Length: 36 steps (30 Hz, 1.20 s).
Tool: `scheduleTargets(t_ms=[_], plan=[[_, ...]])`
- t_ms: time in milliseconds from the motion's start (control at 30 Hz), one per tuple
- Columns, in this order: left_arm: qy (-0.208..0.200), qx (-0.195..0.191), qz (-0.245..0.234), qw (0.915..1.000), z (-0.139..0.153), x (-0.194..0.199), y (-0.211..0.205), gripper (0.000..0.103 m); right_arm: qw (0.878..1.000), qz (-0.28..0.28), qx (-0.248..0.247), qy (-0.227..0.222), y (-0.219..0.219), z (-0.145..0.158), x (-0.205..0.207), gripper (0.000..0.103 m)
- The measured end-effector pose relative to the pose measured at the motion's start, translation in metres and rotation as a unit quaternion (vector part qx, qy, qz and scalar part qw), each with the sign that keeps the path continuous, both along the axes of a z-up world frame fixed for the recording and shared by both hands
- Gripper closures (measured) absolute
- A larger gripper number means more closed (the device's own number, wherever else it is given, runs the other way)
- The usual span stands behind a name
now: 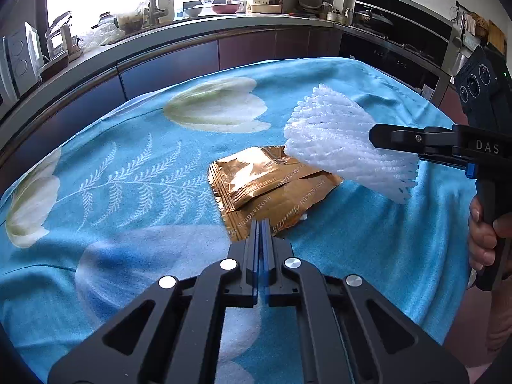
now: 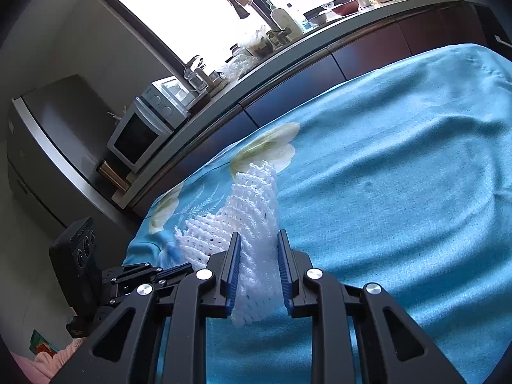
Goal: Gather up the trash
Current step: 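Grasp the gold snack wrapper with the left tool while the right tool holds the net, then lift the gold wrapper and foam net with both tools above the table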
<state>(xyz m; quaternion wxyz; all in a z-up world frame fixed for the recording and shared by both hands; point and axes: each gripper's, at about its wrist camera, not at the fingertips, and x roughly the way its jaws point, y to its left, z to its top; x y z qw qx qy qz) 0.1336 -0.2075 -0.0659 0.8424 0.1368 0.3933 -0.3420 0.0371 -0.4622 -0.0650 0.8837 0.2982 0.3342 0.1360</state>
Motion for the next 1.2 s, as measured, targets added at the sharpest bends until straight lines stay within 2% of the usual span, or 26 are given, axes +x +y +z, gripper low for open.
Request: scheduleTargets(t_ms=[100,167,467,633,733,867,1200], plan=[[-0.004,-0.004,0.006,1.0000,0.002,-0.001,0.006,0.091,1.000,-0.012,-0.004,0.006,-0.002,0.001,0.003,0.081],[-0.001,-0.012,0.014,0.9998,0.005,0.000,0.010,0.064,0.999,-0.023,-0.011,0.020,-0.005,-0.002,0.009,0.081],[0.028,-0.032,0.007,0.9991,0.006,0.006,0.019,0.055,0.991,-0.019,-0.116,0.068,0.020,-0.008,0.039,0.081],[0.059,-0.056,0.005,0.9967,0.001,0.013,0.016,0.059,0.991,-0.007,-0.119,0.066,0.024,-0.009,0.040,0.080],[0.073,-0.070,0.011,0.9948,0.000,0.017,0.018,0.076,0.992,-0.003,-0.112,0.063,0.023,-0.009,0.039,0.080],[0.075,-0.077,0.019,0.9940,0.001,0.017,0.024,0.084,0.993,0.005,-0.102,0.056,0.022,-0.007,0.037,0.080],[0.048,-0.088,0.051,0.9936,0.018,0.000,0.053,0.089,0.998,0.022,-0.056,0.019,0.031,0.005,0.027,0.082]])
